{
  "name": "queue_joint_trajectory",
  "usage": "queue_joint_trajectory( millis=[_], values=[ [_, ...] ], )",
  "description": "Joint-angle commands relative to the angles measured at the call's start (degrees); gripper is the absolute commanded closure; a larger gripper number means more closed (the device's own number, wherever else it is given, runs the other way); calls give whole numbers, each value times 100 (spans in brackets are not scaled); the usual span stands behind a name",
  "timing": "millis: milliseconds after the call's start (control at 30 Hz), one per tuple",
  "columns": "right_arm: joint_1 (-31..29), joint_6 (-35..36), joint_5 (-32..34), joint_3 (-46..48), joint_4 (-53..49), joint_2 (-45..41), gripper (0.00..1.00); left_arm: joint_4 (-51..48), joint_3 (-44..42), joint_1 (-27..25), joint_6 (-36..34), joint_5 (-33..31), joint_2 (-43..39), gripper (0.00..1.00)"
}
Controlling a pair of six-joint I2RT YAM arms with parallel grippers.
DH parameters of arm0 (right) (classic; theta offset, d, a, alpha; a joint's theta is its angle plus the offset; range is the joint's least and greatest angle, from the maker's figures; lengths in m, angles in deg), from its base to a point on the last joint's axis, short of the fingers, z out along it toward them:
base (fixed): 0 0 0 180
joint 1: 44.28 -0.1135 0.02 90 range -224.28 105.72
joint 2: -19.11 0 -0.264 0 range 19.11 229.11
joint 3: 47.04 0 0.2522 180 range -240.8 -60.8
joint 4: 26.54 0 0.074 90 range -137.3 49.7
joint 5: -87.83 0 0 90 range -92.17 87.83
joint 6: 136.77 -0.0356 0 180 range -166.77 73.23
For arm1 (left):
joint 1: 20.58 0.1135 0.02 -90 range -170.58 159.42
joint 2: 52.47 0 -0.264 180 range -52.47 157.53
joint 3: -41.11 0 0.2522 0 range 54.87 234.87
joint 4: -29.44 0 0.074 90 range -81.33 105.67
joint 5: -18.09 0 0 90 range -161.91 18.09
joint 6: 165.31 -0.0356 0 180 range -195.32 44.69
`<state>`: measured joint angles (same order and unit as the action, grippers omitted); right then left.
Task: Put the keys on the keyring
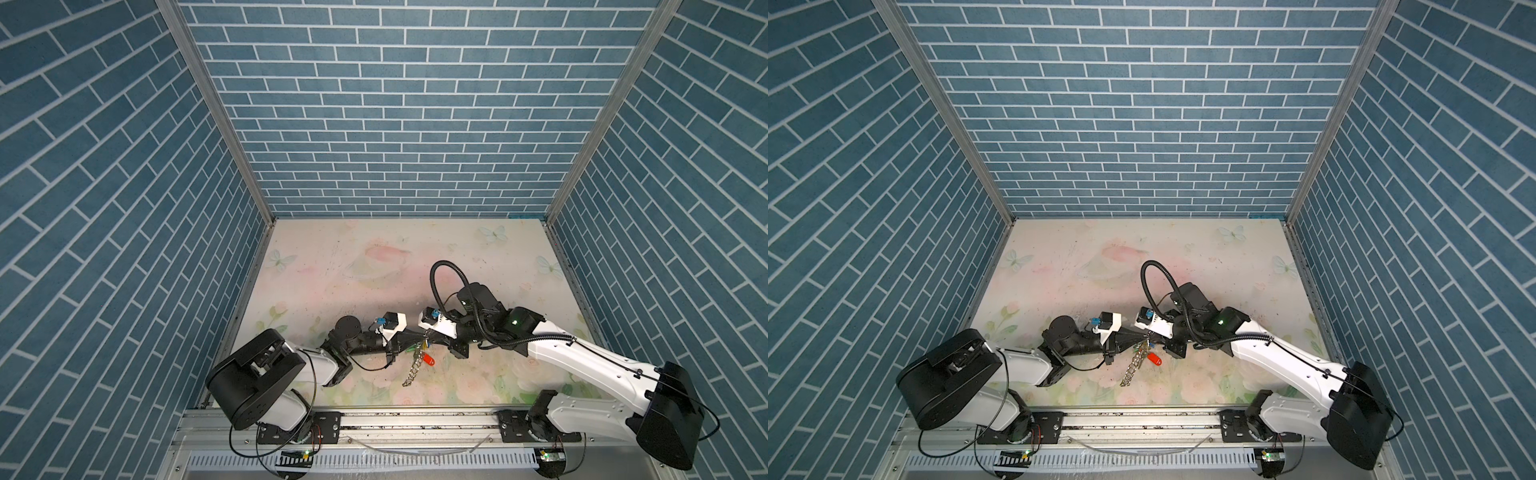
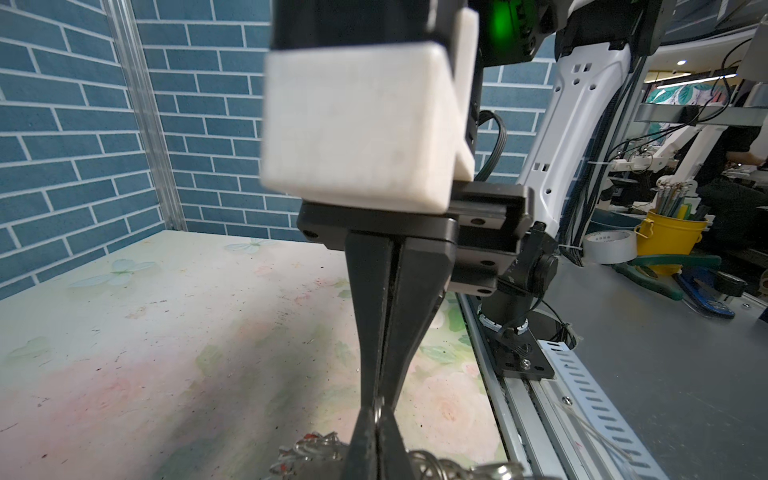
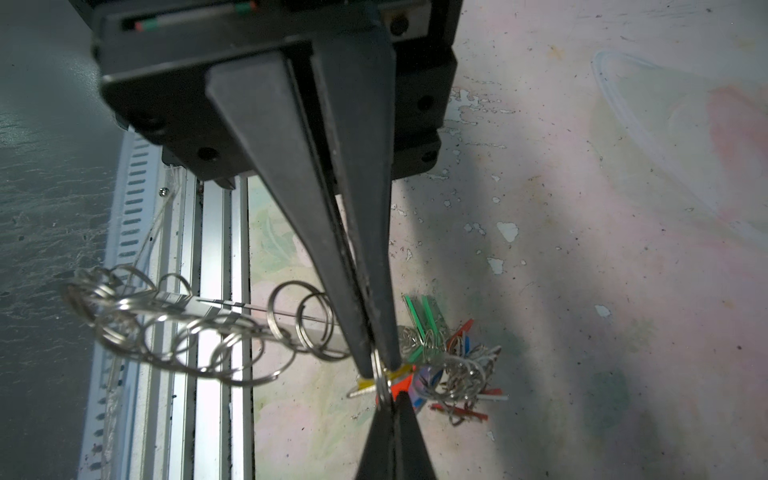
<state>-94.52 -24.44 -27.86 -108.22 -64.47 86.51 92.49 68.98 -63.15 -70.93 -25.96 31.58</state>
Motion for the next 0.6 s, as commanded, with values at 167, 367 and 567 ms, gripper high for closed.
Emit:
queue_joint_trajectory(
  millis=[167,367,567],
  values=[
    [-9,-11,-292,181,297,-77,97,374,128,-53,142,197,-215,100],
    [-7,44,-598,-3,468,31,94,369,202,-125,151,325,-91,100],
    [-4,40,-583,52,514,108,91,372,191,-120,159,359,-135,100]
  ],
)
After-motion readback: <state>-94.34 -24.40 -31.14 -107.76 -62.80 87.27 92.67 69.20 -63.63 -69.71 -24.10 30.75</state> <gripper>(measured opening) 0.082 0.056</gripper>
